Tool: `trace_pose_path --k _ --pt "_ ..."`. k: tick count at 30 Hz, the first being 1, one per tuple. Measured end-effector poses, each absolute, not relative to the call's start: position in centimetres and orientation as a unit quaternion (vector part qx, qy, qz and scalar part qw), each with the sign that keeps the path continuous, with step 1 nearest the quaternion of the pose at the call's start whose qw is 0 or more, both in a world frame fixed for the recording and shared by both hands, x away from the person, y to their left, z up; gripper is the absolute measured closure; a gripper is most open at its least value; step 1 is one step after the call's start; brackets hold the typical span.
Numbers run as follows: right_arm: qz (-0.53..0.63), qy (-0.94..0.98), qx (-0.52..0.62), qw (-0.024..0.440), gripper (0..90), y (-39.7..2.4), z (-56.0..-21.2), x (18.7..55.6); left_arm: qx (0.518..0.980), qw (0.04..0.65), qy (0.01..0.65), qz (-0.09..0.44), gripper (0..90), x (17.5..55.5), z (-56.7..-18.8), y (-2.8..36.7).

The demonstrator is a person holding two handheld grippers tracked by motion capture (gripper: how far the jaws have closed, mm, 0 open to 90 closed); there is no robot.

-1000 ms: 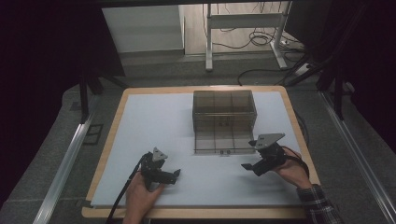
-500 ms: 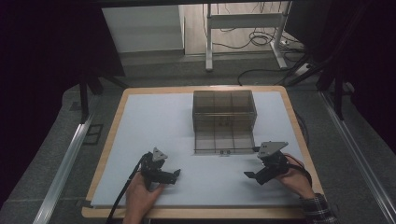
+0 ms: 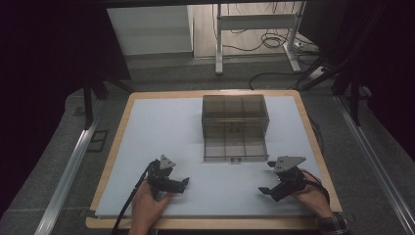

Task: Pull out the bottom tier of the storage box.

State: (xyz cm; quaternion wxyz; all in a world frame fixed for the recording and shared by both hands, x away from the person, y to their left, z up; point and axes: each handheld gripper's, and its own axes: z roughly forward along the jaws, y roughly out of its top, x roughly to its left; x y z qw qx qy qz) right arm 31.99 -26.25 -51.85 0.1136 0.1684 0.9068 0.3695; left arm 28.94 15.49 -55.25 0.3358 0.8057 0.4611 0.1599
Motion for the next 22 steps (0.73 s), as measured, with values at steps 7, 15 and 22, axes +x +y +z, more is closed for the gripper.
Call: trace_pose_path --k 7,15,22 --pt "0.372 0.905 0.176 0.102 1.7 -26.5 -52.5 31.6 0.806 0.336 0.461 0.16 0.0 28.9 -55.3 15.5" --pt "0.358 0.912 0.18 0.092 1.6 -26.5 -53.3 31.7 0.806 0.336 0.461 0.16 0.0 28.9 -55.3 15.5" --pt "0.358 0.911 0.181 0.091 1.4 -26.5 -53.3 31.7 0.806 0.336 0.461 0.16 0.0 28.9 -55.3 15.5"
